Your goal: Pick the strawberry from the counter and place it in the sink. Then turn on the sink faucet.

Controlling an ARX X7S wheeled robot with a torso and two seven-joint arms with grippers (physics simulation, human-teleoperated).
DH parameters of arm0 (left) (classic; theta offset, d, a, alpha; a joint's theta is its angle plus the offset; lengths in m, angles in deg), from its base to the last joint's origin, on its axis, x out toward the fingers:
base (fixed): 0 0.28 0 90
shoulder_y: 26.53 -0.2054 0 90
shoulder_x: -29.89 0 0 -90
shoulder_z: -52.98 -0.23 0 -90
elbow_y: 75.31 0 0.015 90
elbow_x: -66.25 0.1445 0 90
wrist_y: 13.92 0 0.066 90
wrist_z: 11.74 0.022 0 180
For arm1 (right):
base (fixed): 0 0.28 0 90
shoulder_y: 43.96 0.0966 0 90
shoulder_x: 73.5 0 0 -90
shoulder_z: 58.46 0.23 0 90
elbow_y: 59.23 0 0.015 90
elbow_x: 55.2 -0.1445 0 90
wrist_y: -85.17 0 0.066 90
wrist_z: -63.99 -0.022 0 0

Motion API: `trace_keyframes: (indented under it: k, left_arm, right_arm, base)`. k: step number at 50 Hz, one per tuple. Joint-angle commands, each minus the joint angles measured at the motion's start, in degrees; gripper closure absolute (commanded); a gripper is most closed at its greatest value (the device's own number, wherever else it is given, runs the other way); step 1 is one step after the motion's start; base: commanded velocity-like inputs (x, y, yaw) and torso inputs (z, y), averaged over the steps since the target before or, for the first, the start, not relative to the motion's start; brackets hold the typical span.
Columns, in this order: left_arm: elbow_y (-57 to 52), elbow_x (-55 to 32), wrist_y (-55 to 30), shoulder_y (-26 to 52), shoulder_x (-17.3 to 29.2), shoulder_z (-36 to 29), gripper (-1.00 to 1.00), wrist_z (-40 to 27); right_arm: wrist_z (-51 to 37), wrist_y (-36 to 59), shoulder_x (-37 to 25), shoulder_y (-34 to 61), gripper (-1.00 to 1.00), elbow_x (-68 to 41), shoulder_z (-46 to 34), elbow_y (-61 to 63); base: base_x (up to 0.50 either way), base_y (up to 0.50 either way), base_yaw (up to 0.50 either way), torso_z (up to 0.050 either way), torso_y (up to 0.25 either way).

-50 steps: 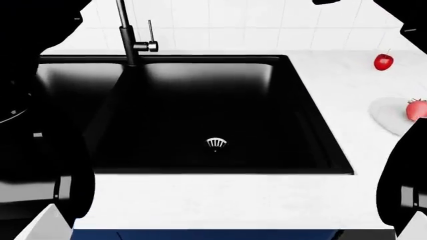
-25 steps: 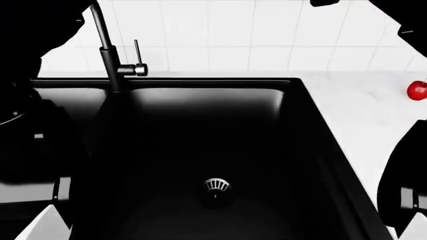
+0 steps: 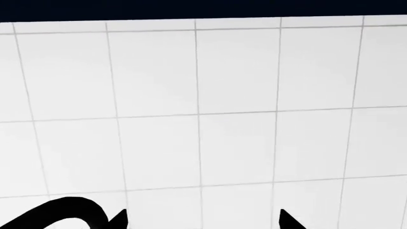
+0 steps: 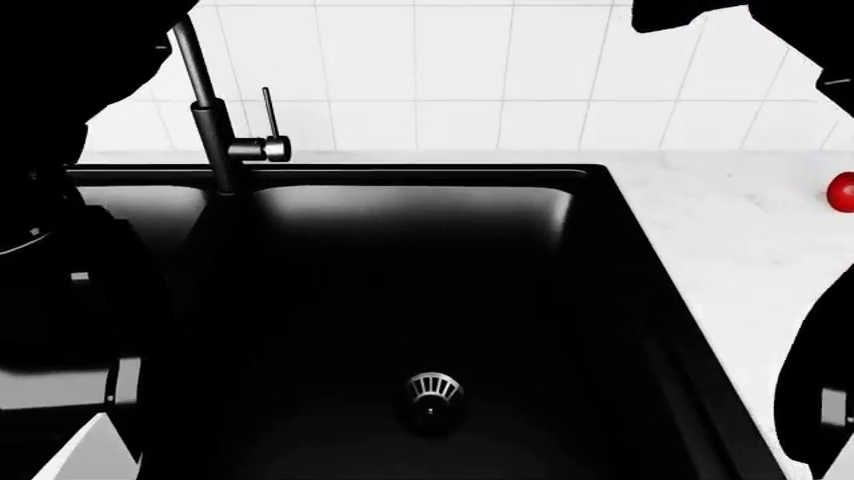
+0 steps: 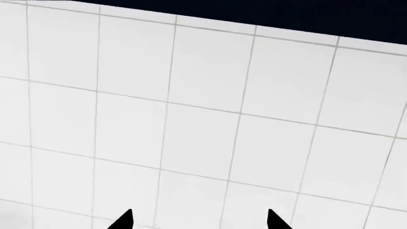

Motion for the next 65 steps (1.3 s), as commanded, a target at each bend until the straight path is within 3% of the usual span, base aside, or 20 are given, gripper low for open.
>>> trace_keyframes:
  k: [1, 6, 12, 18, 22, 27, 32, 35, 39, 42, 48, 56, 61, 65]
  left_arm:
    - [1.0, -0.26, 1.33, -0.75, 0.37, -0.23, -1.0, -0.24]
    - [1.09, -0.42, 1.77, -1.23, 0.17, -0.31, -1.0, -0.48]
    - [1.04, -0.65, 2.42, -3.05, 0.02, -0.09, -1.0, -0.84]
    - [1.84, -0.73, 3.8, -4.25, -0.08, -0.48, -1.0, -0.89]
    - [1.57, -0.96, 4.1, -5.45, -0.4, -0.71, -1.0, -1.1]
    - [1.49, -1.16, 4.16, -5.72, -0.36, -0.79, -1.0, -1.37]
    - [1.68, -1.37, 4.38, -5.87, -0.51, -0.98, -1.0, -1.57]
    - [1.64, -1.51, 4.61, -6.37, -0.44, -1.23, -1.0, -1.59]
    - [1.94, -1.75, 4.83, -6.43, -0.48, -1.02, -1.0, -1.7]
    - [2.45, -1.9, 5.13, -6.44, -0.44, -1.0, -1.0, -1.66]
    - [2.65, -2.12, 5.57, -6.92, -0.62, -1.36, -1.0, -1.9]
    - [3.38, -2.35, 6.41, -7.4, -0.73, -1.91, -1.0, -2.09]
    - [3.52, -2.56, 6.47, -7.39, -0.55, -2.06, -1.0, -2.21]
    - [3.43, -2.85, 6.51, -7.47, -0.5, -2.08, -1.0, -2.26]
  right_arm:
    - [-13.13, 5.83, -11.19, -1.89, -1.0, -19.89, 4.08, 5.76]
    - [-32.08, 5.76, -22.24, -0.53, -1.0, -45.57, 6.11, 5.06]
    - [-43.88, 5.29, -32.2, -1.47, -1.0, -61.98, 7.95, 5.47]
    - [-47.5, 4.13, -39.35, -5.45, -1.0, -68.57, 9.65, 6.95]
    - [-48.91, 3.5, -46.05, -13.63, -1.0, -72.54, 18.17, 7.71]
    - [-44.98, 4.07, -48.41, -23.4, -1.0, -69.58, 26.61, 9.93]
    - [-44.63, 4.13, -50.75, -26.85, -1.0, -71.21, 30.38, 10.41]
    - [-42.4, 5.57, -52.81, -33.93, -1.0, -70.87, 37.66, 11.79]
    - [-40.72, 5.6, -53.81, -44.85, -1.0, -70.77, 49.62, 12.55]
    - [-37.26, 5.71, -53.14, -58.14, -1.0, -68.63, 62.7, 13.35]
    - [-28.4, 5.45, -47.48, -73.66, -1.0, -65.09, 75.29, 18.18]
    - [-17.67, 1.0, -40.17, -82.93, -1.0, -54.03, 75.43, 23.27]
    - [-16.42, -1.16, -38.9, -84.65, -1.0, -51.88, 72.98, 23.42]
    - [-20.07, 1.03, -39.25, -83.12, -1.0, -56.69, 71.25, 20.03]
  base:
    - [0.0, 0.0, 0.0, 0.0, 0.0]
    - [0.0, 0.0, 0.0, 0.0, 0.0]
    - [0.0, 0.0, 0.0, 0.0, 0.0]
    - [0.0, 0.0, 0.0, 0.0, 0.0]
    - [0.0, 0.0, 0.0, 0.0, 0.0]
    - [0.0, 0.0, 0.0, 0.0, 0.0]
    - [0.0, 0.0, 0.0, 0.0, 0.0]
    - [0.0, 0.0, 0.0, 0.0, 0.0]
    - [0.0, 0.0, 0.0, 0.0, 0.0]
    - [0.0, 0.0, 0.0, 0.0, 0.0]
    - [0.0, 0.0, 0.0, 0.0, 0.0]
    - [0.0, 0.0, 0.0, 0.0, 0.0]
    - [0.0, 0.0, 0.0, 0.0, 0.0]
    - [0.0, 0.0, 0.0, 0.0, 0.0]
